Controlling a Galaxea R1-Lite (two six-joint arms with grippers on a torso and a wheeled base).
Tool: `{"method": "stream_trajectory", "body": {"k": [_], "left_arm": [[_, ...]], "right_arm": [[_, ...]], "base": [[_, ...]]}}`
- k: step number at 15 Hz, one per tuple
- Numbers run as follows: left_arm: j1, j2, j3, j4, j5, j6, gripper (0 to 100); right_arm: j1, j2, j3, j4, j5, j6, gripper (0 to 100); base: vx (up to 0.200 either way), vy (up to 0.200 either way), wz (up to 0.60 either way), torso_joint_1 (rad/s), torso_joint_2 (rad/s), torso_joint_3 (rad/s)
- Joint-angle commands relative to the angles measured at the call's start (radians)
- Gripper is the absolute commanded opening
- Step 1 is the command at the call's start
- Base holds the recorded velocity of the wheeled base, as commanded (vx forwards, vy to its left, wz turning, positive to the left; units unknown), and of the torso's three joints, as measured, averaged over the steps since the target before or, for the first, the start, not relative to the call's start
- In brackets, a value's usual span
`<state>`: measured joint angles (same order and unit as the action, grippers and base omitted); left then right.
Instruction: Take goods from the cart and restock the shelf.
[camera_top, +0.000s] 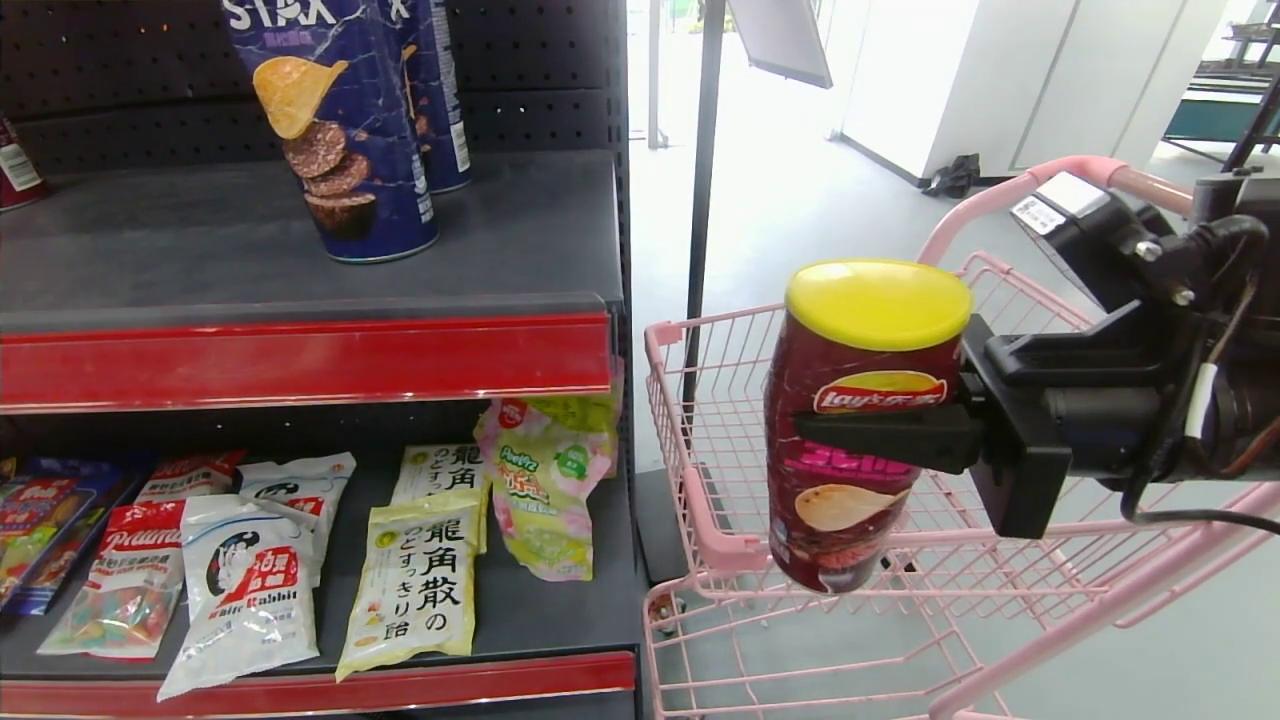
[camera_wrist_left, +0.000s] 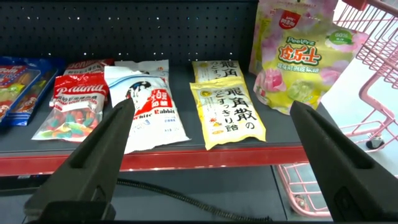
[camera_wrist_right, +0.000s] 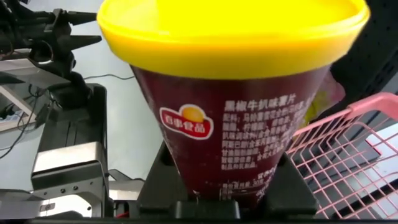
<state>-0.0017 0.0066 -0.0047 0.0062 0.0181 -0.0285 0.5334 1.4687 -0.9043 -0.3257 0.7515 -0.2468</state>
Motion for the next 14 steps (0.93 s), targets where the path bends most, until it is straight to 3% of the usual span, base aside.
{"method": "stream_trajectory", "body": {"k": [1,6,14], "left_arm": [[0.0,0.001,0.0,0.001,0.0,-0.001,100],[0.0,0.001,0.0,0.0,0.0,-0.001,100],[0.0,0.001,0.0,0.0,0.0,-0.001,100]], "right_arm": [[0.0,0.001,0.001,-0.003,0.0,0.0,0],[0.0,-0.004,0.005,-0.003,0.0,0.001,0],[-0.001,-0.019,0.008,-0.001,0.0,0.001,0]], "base": [[0.0,0.0,0.0,0.0,0.0,0.0],[0.0,0.0,0.0,0.099,-0.35,-0.248],[0.0,0.0,0.0,0.181,-0.51,-0.325]]}}
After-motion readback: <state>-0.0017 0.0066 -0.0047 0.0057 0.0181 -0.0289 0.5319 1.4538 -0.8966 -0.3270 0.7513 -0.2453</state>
